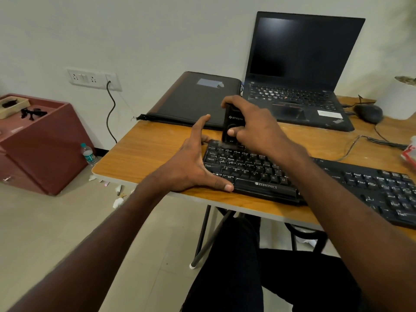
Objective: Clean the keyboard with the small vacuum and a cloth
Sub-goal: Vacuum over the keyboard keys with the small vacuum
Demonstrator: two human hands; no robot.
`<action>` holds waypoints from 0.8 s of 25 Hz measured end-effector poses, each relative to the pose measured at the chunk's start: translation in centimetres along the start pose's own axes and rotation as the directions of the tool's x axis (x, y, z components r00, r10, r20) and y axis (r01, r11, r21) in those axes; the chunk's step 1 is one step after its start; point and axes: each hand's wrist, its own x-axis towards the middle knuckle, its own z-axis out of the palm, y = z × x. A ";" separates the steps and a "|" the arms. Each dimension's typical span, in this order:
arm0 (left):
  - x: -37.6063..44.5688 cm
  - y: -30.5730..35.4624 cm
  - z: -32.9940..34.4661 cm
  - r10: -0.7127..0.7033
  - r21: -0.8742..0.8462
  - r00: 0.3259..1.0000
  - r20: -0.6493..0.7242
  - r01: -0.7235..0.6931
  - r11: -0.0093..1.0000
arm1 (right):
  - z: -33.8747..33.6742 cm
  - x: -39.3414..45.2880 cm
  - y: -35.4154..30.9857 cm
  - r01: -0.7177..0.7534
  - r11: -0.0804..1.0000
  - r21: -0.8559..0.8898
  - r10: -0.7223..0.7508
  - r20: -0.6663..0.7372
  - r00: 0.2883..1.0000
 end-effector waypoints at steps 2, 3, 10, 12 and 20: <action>0.0 -0.1 -0.1 -0.004 -0.013 1.000 0.001 0.004 1.000 | -0.5 0.6 -0.2 -0.013 0.992 -0.129 0.006 -0.054 0.999; 0.0 0.0 0.0 -0.006 -0.016 1.000 0.005 0.006 1.000 | -0.3 0.8 -0.5 0.014 0.995 -0.098 -0.022 -0.080 0.997; 0.1 -0.3 0.0 -0.001 -0.042 1.000 -0.009 0.000 0.999 | -1.7 1.3 0.2 -0.016 0.997 -0.079 0.019 0.038 0.999; 0.3 -0.6 0.1 0.003 -0.043 1.000 -0.012 -0.004 0.999 | -1.5 0.5 0.4 0.040 0.999 0.028 -0.041 0.020 0.999; 0.3 -0.8 0.1 -0.015 -0.037 1.000 -0.002 0.015 0.999 | -2.5 -0.6 2.7 -0.017 0.997 0.080 0.014 0.040 0.999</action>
